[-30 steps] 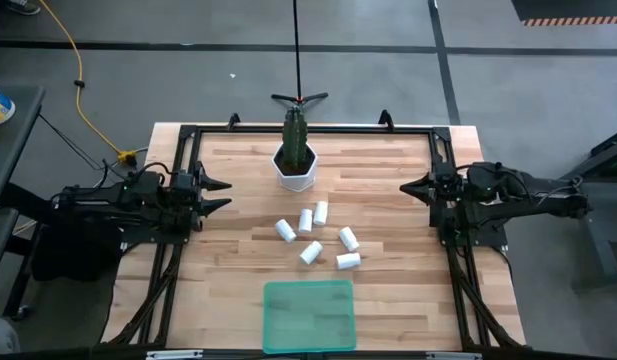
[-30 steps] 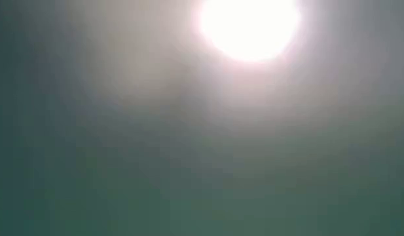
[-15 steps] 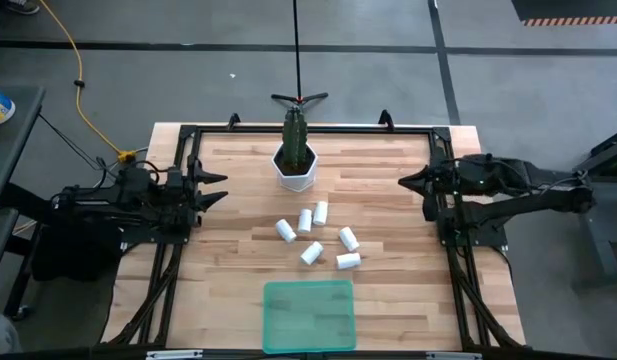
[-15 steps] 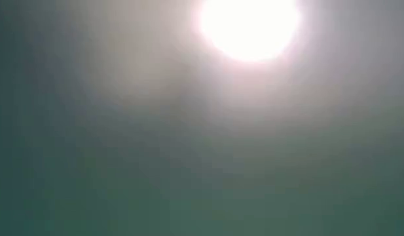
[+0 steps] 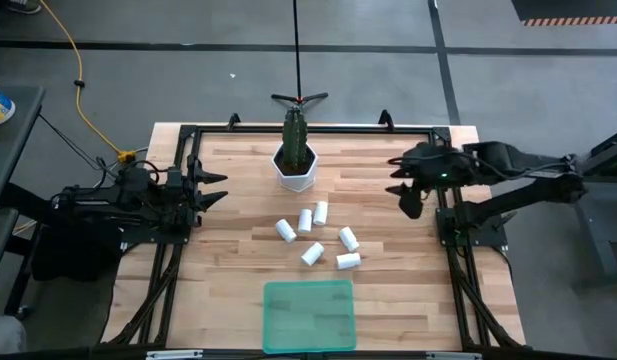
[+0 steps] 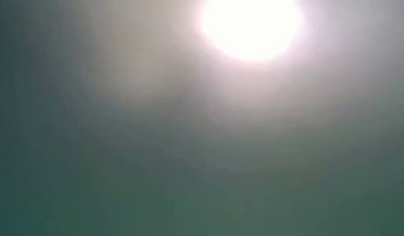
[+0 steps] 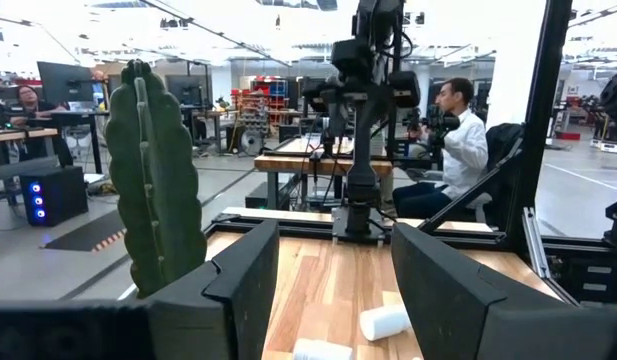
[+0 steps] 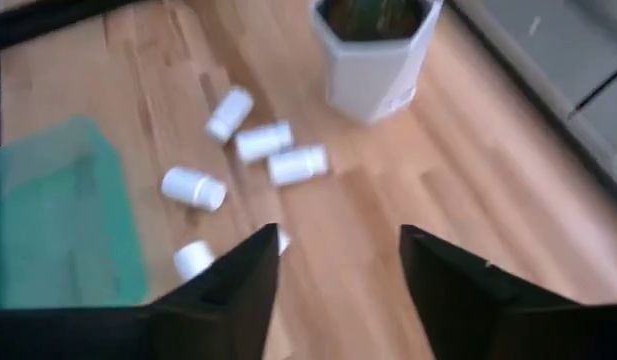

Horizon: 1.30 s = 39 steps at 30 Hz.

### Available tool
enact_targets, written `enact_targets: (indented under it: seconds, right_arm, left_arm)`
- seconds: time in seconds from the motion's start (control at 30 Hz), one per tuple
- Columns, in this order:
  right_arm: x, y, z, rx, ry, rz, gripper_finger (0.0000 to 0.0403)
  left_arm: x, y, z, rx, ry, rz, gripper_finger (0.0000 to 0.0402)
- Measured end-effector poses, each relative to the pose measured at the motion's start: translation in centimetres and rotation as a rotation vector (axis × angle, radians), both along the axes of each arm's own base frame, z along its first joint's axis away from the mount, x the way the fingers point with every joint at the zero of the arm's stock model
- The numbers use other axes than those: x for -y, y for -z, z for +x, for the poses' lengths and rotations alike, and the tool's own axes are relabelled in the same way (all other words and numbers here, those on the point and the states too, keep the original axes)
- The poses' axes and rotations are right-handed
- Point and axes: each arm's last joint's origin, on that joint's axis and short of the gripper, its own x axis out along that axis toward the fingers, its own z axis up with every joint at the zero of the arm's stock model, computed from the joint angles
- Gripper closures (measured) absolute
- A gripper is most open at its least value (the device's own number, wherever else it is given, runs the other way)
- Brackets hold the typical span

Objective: Pick and place pill bottles into a basket
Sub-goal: Put the white pill bottle into the bin

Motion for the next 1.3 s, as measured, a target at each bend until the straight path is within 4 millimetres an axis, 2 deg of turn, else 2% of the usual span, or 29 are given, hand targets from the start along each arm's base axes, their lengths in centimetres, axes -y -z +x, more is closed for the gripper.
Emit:
enact_targets:
  seconds: [0.1, 0.23, 0.5, 0.77, 1.0, 1.3]
  right_arm:
    - [0.0, 0.9, 1.4, -0.051, 0.027, 0.103, 0.0159]
    - [-0.2, 2.4, 3.5, -0.132, 0.012, 0.168, 0.0140]
    - [-0.6, 6.0, 7.5, -0.296, 0.009, 0.305, 0.0136]
    - [-0.8, 8.4, 10.6, -0.314, 0.044, 0.380, 0.0136]
    - [-0.9, 9.2, 11.1, -0.361, 0.007, 0.459, 0.0136]
    - [-2.3, 9.3, 10.7, -0.401, 0.030, 0.488, 0.0136]
  left_arm:
    - [0.0, 0.0, 0.0, 0.000, 0.000, 0.000, 0.0174]
    - [0.0, 0.0, 0.0, 0.000, 0.013, 0.001, 0.0174]
    - [0.2, 0.0, 0.0, 0.003, 0.059, -0.016, 0.0174]
    - [0.2, 0.0, 0.0, 0.001, 0.060, -0.021, 0.0174]
    - [0.2, 0.0, 0.0, 0.000, 0.061, -0.021, 0.0174]
    - [0.2, 0.0, 0.0, -0.001, 0.061, -0.021, 0.0174]
